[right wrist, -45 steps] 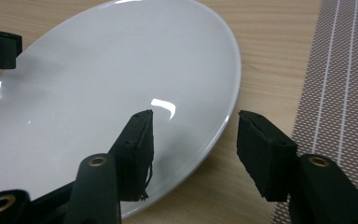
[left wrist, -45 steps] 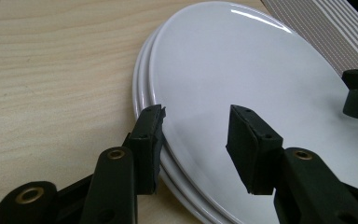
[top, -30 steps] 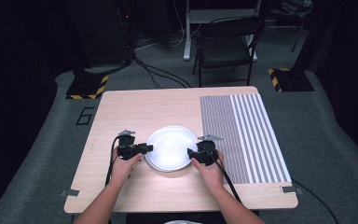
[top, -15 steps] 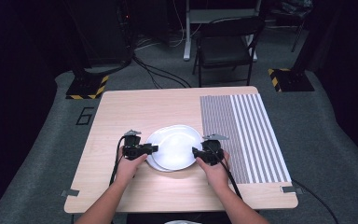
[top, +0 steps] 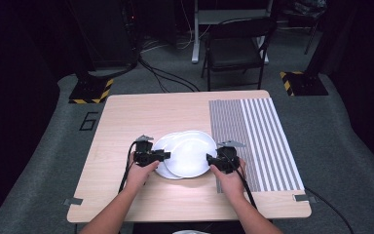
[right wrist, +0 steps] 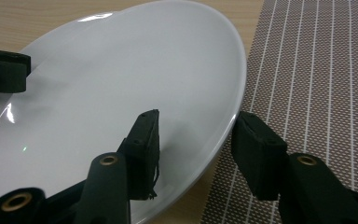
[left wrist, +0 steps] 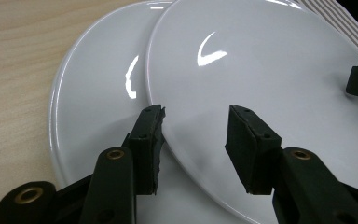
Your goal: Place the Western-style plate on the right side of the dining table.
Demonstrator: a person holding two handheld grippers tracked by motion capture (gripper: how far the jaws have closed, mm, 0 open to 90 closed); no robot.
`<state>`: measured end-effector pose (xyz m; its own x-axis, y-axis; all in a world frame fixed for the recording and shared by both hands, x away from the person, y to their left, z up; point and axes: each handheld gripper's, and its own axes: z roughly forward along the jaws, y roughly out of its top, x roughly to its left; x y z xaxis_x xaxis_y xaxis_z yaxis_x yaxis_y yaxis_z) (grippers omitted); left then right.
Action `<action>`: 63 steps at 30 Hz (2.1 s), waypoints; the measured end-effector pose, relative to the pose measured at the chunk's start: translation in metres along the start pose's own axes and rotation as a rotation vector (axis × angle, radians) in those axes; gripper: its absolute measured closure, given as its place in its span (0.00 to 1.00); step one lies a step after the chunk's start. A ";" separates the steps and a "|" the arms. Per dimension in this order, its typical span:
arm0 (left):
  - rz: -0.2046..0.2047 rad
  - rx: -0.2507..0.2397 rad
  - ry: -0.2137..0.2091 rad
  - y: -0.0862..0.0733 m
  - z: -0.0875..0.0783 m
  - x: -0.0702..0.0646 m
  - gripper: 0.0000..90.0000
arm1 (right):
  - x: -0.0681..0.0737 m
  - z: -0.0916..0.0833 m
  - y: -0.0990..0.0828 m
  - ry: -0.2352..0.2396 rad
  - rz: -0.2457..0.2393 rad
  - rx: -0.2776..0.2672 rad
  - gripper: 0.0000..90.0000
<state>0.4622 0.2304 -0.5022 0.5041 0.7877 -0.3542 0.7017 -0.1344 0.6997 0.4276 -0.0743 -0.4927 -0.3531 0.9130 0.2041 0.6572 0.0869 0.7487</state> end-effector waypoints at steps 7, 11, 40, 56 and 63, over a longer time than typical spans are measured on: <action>0.011 0.001 -0.001 0.000 0.002 -0.002 0.62 | -0.002 -0.002 -0.001 -0.015 -0.012 -0.003 0.59; 0.022 -0.002 0.007 0.000 0.003 -0.003 0.62 | -0.002 -0.003 -0.002 -0.018 -0.017 -0.006 0.59; 0.035 0.009 0.005 0.009 0.030 -0.027 0.62 | -0.025 -0.030 0.001 -0.018 -0.003 -0.024 0.62; 0.054 0.002 0.017 0.006 0.029 -0.028 0.63 | -0.032 -0.025 -0.011 0.008 0.055 -0.009 0.63; 0.056 -0.009 0.007 0.005 0.031 -0.029 0.61 | -0.034 -0.022 -0.015 0.018 0.083 -0.010 0.62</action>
<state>0.4662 0.1884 -0.5075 0.5385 0.7835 -0.3101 0.6681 -0.1727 0.7237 0.4150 -0.1157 -0.4971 -0.3097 0.9097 0.2766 0.6783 0.0076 0.7348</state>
